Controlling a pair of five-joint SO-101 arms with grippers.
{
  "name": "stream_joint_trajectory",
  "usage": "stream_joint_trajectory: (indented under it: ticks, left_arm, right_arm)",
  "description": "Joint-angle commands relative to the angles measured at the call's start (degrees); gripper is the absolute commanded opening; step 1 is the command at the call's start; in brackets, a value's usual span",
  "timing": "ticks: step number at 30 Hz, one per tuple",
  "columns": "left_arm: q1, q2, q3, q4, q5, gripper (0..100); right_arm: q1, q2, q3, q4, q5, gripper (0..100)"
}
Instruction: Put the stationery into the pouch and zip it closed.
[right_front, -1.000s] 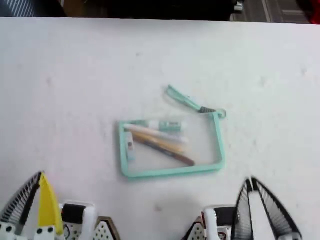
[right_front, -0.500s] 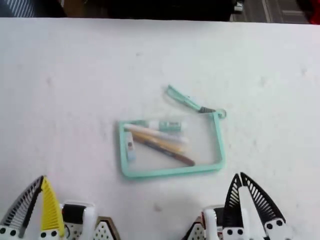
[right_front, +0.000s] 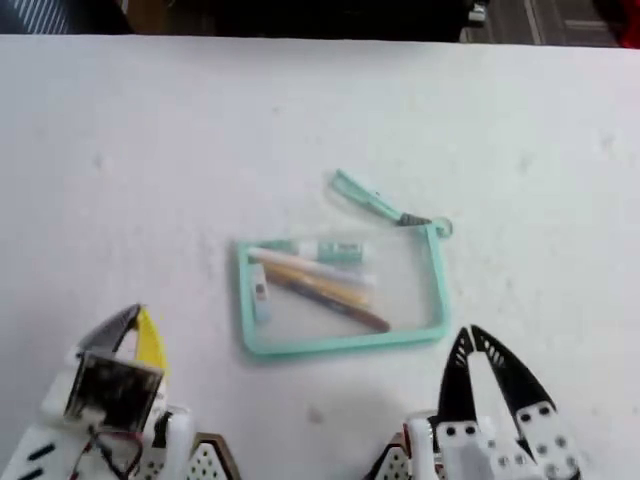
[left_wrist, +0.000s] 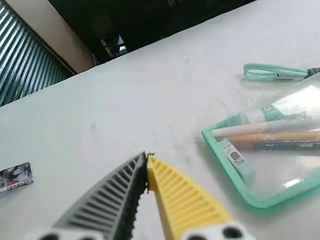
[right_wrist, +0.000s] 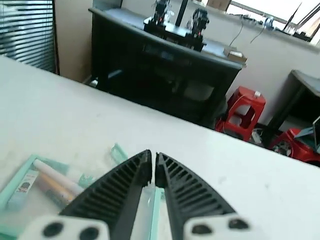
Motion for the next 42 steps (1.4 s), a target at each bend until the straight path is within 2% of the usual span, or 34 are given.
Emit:
stream_joint_trajectory:
  ticks: [1,10,16,24,30,35,40,42]
  left_arm:
    - [-0.4,0.1,8.2,-10.0,-0.4,2]
    - [-0.4,0.1,37.5,-37.7,-0.4,2]
    - [-0.5,0.3,51.2,-50.0,-0.4,2]
    - [-0.4,0.3,50.9,-44.7,-0.4,2]
    - [0.0,0.3,50.9,-32.6,-0.5,2]
    - [-0.1,0.3,50.9,-26.9,-0.5,2]
    - [0.0,0.3,50.9,-20.8,-0.4,2]
    - [0.0,0.3,50.9,-20.8,-0.3,2]
  right_arm:
    - [0.0,-0.2,6.9,-1.8,-0.4,1.9]
    - [0.0,-0.2,29.8,-10.8,-0.4,1.9]
    - [0.0,-0.2,47.0,-22.1,-0.4,1.9]
    - [0.0,0.0,69.8,-39.3,-0.4,1.8]
    - [-0.3,0.6,69.4,-35.0,-0.4,1.8]
    - [-0.3,0.6,69.4,-30.9,-0.3,1.8]
    - [-0.5,0.6,69.4,-22.1,0.0,1.8]
    - [-0.5,0.6,69.4,-21.8,-0.4,1.8]
